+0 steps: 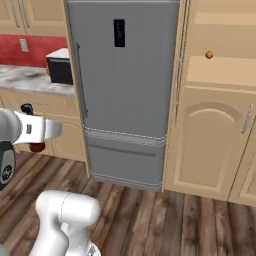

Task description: Pick the oil and vinegar bottle and condiment bottle from the counter and place them in the cabinet.

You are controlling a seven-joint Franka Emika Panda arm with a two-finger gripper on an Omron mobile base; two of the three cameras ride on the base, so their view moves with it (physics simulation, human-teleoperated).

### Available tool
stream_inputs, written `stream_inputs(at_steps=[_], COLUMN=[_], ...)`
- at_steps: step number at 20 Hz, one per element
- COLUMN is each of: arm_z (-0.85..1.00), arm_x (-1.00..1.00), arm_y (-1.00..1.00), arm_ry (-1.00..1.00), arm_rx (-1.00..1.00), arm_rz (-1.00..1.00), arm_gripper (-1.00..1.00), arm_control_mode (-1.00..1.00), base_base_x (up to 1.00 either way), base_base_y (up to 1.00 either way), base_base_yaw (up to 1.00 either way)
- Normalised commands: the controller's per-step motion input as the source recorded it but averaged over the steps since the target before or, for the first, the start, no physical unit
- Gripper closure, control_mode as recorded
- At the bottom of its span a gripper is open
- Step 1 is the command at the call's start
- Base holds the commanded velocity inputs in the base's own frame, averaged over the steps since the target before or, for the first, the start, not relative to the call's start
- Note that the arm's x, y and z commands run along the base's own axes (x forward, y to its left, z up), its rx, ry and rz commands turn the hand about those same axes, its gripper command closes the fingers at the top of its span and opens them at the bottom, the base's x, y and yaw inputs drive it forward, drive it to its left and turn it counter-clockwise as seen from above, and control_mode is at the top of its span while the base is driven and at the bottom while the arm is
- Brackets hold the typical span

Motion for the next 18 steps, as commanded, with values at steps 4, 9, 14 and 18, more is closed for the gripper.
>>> stream_inputs(at_steps=[4, 9, 14, 18], arm_z=[0.00, 0.00, 0.00, 0.00], arm_x=[0.00, 0.00, 0.00, 0.00], arm_y=[0.00, 0.00, 0.00, 0.00], arm_ry=[0.00, 0.00, 0.00, 0.00], arm_rx=[0.00, 0.00, 0.00, 0.00], arm_rz=[0.00, 0.00, 0.00, 0.00], arm_gripper=[1.00, 1.00, 1.00, 1.00], arm_control_mode=[1.00, 1.00, 1.00, 1.00], base_base_x=[-0.64, -0.48, -0.18, 0.00], base_base_y=[-0.94, -0.95, -1.00, -1.00], base_base_yaw=[0.00, 0.00, 0.00, 0.00])
